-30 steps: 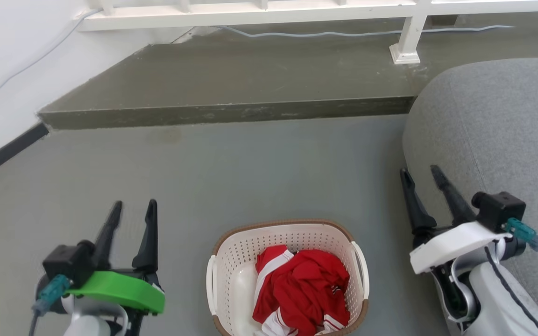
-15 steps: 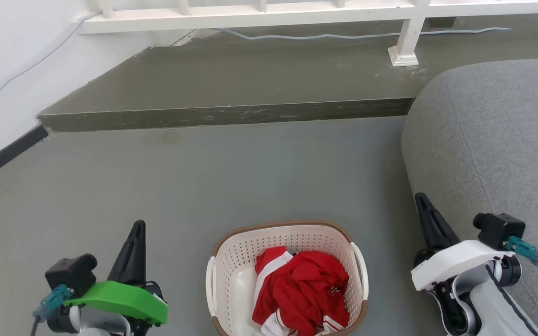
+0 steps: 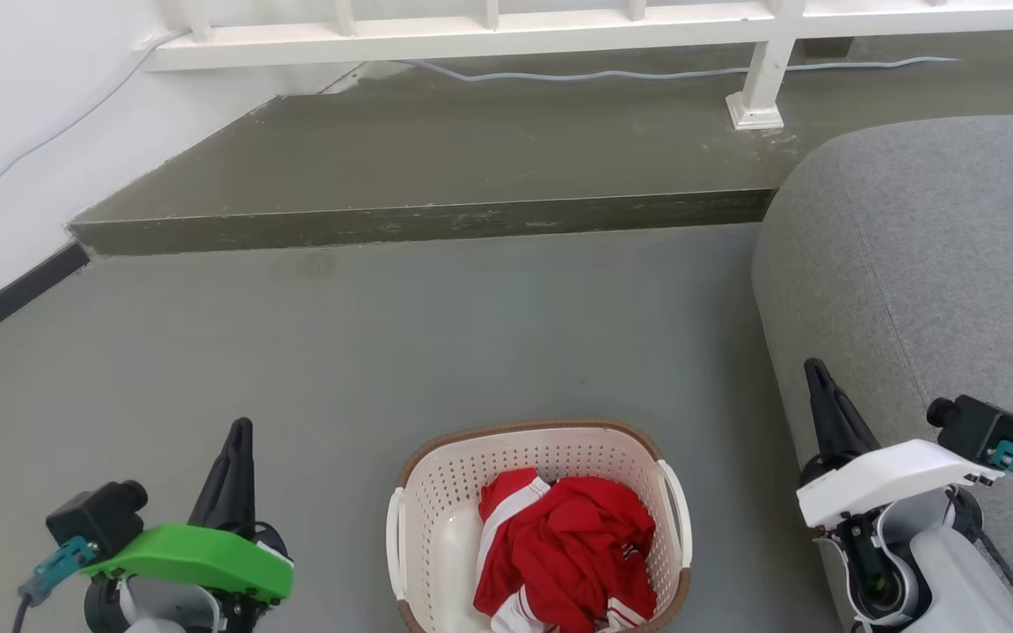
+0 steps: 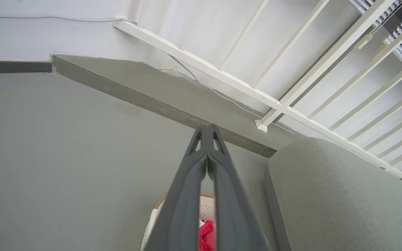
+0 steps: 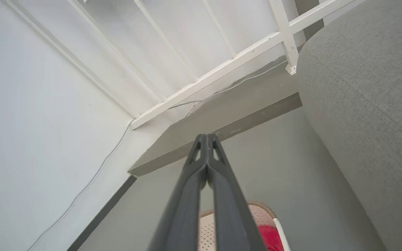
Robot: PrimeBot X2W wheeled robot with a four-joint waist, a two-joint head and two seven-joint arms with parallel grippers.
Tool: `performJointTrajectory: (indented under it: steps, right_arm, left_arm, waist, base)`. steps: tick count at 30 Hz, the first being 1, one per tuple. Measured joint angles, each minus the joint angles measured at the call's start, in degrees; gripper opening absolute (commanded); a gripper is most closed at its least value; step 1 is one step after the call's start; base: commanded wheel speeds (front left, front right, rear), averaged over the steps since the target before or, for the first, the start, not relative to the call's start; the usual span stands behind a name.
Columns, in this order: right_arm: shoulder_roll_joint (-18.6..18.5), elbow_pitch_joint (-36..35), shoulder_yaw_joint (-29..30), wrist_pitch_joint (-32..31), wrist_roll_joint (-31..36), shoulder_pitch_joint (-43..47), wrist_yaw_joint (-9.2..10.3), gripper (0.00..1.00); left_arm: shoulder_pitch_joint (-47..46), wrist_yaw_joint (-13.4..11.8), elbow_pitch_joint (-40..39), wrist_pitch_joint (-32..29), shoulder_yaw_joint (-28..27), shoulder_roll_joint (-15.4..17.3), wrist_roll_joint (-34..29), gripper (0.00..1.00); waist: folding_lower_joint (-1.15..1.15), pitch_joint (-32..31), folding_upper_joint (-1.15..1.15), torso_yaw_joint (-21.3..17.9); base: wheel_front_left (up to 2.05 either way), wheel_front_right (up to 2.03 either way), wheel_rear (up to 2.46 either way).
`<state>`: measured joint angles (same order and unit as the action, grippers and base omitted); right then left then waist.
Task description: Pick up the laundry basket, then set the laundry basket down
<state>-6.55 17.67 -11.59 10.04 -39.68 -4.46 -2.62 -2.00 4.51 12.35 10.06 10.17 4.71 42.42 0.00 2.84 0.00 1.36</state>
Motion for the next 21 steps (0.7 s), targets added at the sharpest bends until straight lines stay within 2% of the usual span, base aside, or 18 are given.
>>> performJointTrajectory:
  steps: [21]
  right_arm:
    - [1.03, -0.33, 4.81, -4.30, -14.22, 0.00, -1.08, 0.00]
  left_arm:
    - [-0.02, 0.53, 0.79, -4.43, -3.58, -0.40, 13.59, 0.00]
  waist:
    - [0.00, -0.73, 0.00, -0.37]
  base:
    - [0.00, 0.00, 0.00]
